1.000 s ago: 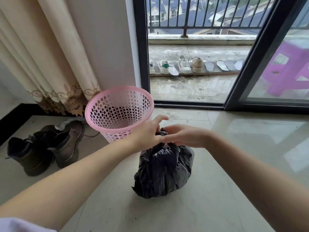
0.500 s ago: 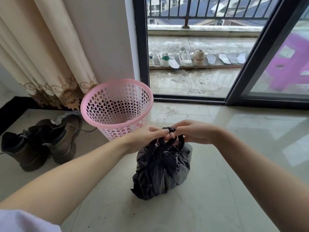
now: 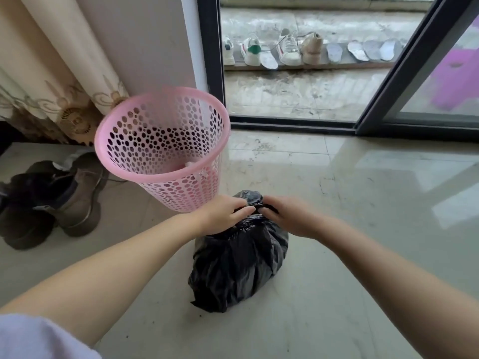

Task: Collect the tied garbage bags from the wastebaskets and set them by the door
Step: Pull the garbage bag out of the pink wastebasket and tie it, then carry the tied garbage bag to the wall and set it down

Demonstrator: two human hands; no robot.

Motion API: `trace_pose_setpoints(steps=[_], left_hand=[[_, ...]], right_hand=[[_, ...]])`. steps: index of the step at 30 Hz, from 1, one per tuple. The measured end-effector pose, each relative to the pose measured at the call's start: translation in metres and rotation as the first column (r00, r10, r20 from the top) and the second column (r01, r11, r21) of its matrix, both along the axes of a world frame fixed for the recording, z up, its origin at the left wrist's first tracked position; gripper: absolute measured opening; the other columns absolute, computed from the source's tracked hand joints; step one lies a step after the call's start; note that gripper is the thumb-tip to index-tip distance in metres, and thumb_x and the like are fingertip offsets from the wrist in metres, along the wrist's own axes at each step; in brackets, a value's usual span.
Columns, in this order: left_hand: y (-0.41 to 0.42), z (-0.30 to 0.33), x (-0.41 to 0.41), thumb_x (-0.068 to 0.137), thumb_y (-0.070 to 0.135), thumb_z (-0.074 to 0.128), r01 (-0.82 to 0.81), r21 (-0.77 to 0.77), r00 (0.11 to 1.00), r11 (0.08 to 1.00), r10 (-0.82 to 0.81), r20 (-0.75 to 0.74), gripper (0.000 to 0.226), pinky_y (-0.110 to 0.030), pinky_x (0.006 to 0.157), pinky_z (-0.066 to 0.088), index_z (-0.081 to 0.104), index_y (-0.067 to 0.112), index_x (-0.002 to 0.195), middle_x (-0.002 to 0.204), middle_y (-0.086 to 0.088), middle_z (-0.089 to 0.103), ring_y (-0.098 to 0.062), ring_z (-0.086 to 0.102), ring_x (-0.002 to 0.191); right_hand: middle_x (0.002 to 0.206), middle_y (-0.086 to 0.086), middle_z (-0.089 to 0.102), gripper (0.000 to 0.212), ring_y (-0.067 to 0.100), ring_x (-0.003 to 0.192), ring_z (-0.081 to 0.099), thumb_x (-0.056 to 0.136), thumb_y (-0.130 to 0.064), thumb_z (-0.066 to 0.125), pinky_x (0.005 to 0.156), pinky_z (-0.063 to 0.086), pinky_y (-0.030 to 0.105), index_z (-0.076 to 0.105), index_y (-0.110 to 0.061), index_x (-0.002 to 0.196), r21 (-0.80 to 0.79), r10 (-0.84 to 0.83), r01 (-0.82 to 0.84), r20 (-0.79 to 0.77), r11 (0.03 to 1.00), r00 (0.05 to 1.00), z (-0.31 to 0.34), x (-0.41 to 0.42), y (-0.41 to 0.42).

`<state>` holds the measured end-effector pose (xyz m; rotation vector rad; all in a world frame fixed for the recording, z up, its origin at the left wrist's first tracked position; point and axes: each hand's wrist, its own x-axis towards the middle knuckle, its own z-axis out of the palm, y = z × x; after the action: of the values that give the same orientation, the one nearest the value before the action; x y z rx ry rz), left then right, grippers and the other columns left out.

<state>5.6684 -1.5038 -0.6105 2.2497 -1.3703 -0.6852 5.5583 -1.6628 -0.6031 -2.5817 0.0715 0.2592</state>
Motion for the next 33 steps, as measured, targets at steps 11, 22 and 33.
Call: trace_pose_setpoints(steps=[11,22,33], left_hand=[[0.044,-0.009,-0.071,0.099,0.041,0.033,-0.049,0.103,0.982,0.994,0.066,-0.176,0.040,-0.040,0.072,0.041,0.047,0.009,0.082,0.080,-0.003,0.055,-0.023,0.054,0.078],[0.058,0.246,-0.076,0.091,0.048,0.030,-0.147,0.157,0.957,0.977,0.180,-0.227,0.045,-0.046,0.077,0.045,0.052,0.008,0.087,0.089,-0.006,0.061,-0.028,0.056,0.084],[0.056,0.538,-0.107,0.097,0.036,0.040,-0.047,0.154,0.998,0.987,0.055,-0.044,0.029,-0.037,0.067,0.037,0.044,0.013,0.081,0.081,-0.001,0.052,-0.022,0.051,0.076]], right_hand=[[0.105,0.008,0.063,0.028,0.031,0.098,0.058,0.101,-0.032,0.033,0.074,0.034,0.035,0.050,-0.010,0.099,-0.187,0.100,-0.127,-0.144,0.974,0.984,-0.004,-0.062,0.030],[0.102,0.012,0.063,0.025,0.035,0.094,0.058,0.101,-0.030,0.034,0.072,0.028,0.033,0.046,-0.010,0.094,-0.093,0.081,-0.091,-0.106,0.991,0.991,0.246,-0.064,0.043],[0.108,0.007,0.064,0.028,0.029,0.102,0.058,0.100,-0.031,0.036,0.087,0.036,0.034,0.050,-0.008,0.106,-0.104,-0.072,0.071,-0.011,0.992,0.997,0.518,-0.113,0.053]])
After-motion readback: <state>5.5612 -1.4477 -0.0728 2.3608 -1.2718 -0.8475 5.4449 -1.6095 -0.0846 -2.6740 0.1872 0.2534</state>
